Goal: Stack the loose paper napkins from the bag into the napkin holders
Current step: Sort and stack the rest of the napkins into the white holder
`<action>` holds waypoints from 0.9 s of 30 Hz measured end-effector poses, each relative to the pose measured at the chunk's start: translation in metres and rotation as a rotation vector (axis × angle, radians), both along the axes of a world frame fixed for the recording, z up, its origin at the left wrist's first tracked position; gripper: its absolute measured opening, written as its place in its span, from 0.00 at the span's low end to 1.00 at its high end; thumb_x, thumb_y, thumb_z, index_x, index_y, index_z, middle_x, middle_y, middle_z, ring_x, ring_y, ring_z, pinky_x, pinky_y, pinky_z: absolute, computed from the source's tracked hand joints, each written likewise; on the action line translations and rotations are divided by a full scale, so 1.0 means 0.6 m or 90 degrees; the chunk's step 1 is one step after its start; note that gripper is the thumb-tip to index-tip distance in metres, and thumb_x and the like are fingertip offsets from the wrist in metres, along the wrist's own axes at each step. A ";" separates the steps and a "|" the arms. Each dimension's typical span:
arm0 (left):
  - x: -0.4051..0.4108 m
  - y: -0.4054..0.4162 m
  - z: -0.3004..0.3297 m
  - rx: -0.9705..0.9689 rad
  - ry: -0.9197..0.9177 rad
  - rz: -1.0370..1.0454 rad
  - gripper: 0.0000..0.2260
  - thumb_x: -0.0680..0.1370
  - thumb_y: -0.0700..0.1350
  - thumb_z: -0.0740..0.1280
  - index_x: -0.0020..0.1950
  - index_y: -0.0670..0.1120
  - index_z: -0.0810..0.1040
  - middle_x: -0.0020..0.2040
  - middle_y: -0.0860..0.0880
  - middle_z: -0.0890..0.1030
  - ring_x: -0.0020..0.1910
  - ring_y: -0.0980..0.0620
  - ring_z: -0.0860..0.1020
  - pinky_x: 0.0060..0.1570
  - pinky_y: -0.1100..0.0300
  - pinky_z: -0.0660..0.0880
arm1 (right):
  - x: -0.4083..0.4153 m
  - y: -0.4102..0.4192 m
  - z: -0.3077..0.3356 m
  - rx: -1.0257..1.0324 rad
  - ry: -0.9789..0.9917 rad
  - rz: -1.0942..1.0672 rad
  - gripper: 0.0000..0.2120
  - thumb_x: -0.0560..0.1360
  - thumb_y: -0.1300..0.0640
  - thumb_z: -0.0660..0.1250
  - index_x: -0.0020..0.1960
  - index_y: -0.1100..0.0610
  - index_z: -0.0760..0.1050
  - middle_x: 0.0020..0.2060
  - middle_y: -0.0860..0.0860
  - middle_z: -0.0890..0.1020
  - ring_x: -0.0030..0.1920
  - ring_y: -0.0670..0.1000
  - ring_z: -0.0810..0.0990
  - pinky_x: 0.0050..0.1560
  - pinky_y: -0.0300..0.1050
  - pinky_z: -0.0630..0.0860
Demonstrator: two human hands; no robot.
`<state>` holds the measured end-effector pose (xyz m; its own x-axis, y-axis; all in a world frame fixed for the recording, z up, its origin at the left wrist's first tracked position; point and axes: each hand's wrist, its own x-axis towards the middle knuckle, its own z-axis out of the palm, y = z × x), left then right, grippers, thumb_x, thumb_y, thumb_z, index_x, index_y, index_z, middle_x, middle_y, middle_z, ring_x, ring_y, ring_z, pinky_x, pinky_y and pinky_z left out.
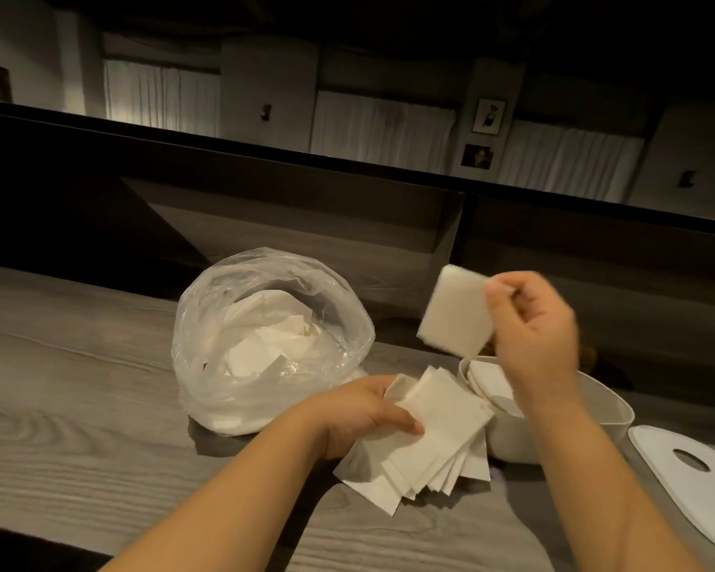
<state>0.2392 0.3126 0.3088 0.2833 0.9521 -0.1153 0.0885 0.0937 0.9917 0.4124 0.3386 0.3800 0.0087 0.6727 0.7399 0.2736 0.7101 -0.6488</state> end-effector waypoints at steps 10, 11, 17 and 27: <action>0.006 0.008 0.012 -0.084 -0.360 0.159 0.10 0.80 0.50 0.66 0.58 0.48 0.76 0.48 0.43 0.86 0.48 0.44 0.84 0.44 0.50 0.79 | -0.037 0.015 -0.051 -0.072 -0.193 -0.082 0.08 0.79 0.58 0.65 0.42 0.53 0.76 0.36 0.47 0.78 0.37 0.46 0.75 0.36 0.37 0.69; 0.006 0.007 0.016 -0.107 -0.403 0.158 0.13 0.79 0.54 0.66 0.58 0.47 0.77 0.48 0.42 0.86 0.48 0.42 0.84 0.46 0.48 0.79 | -0.041 0.018 -0.056 -0.051 -0.206 -0.097 0.08 0.79 0.58 0.65 0.41 0.53 0.76 0.37 0.46 0.77 0.39 0.46 0.75 0.37 0.36 0.69; 0.008 0.007 0.012 -0.032 -0.408 0.192 0.12 0.78 0.44 0.68 0.61 0.46 0.76 0.48 0.42 0.86 0.48 0.43 0.84 0.45 0.48 0.80 | -0.048 0.013 -0.058 -0.043 -0.176 -0.079 0.05 0.77 0.54 0.68 0.49 0.51 0.72 0.46 0.45 0.74 0.47 0.45 0.74 0.42 0.33 0.69; -0.004 0.022 0.015 0.016 -0.670 0.278 0.10 0.78 0.43 0.68 0.59 0.45 0.77 0.54 0.38 0.84 0.57 0.35 0.81 0.62 0.34 0.73 | -0.013 -0.003 -0.036 -0.519 -0.287 0.263 0.13 0.72 0.63 0.73 0.56 0.58 0.78 0.43 0.51 0.86 0.41 0.49 0.85 0.39 0.38 0.78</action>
